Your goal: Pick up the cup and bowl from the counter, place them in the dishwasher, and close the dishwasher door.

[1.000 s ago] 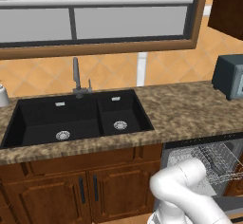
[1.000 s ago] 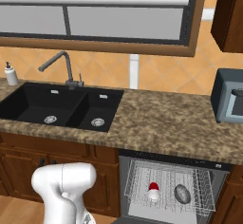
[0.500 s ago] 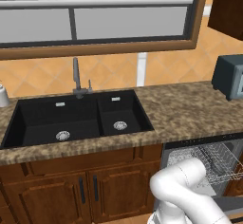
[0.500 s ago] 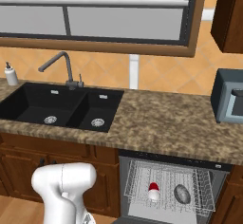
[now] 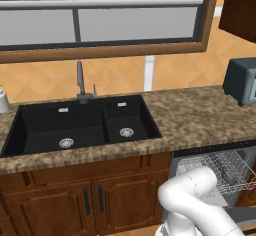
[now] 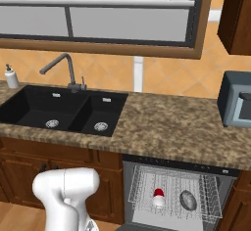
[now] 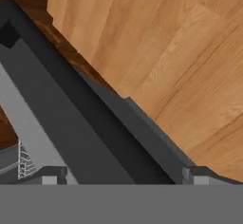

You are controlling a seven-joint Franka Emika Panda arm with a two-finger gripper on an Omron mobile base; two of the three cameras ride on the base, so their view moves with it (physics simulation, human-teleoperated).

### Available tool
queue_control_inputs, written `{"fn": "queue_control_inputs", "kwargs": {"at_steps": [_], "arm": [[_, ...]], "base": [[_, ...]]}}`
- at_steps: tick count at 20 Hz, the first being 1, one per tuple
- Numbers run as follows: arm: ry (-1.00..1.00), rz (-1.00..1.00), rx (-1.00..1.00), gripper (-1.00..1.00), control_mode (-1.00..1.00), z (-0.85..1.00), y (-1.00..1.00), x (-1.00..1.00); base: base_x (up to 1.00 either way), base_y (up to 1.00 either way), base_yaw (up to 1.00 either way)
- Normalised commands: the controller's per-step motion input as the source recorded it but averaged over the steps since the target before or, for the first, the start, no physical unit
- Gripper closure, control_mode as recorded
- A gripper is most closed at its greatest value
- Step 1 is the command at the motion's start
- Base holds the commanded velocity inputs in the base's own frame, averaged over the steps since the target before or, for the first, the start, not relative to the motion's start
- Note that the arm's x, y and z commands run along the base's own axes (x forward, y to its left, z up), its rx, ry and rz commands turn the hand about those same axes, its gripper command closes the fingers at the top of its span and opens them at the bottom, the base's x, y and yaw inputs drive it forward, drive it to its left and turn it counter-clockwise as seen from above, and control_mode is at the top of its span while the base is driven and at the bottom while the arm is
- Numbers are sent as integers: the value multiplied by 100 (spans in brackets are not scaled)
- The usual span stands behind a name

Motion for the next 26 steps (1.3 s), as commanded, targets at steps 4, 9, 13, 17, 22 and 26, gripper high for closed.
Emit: {"fn": "queue_control_inputs", "kwargs": {"at_steps": [4, 9, 13, 17, 22, 26], "arm": [[-47, 15, 29, -100, -100, -100, -77, 0], [-45, 13, 30, -100, -100, -100, -69, 13], [-49, 11, 29, -100, -100, -100, -55, 47], [-47, 9, 28, -100, -100, -100, -48, 84], [-42, 9, 31, -100, -100, -100, -47, 93], [-33, 9, 31, -100, -100, -100, -44, 87]], "base": [[0, 0, 0], [0, 0, 0], [0, 0, 0], [0, 0, 0], [0, 0, 0], [0, 0, 0]]}}
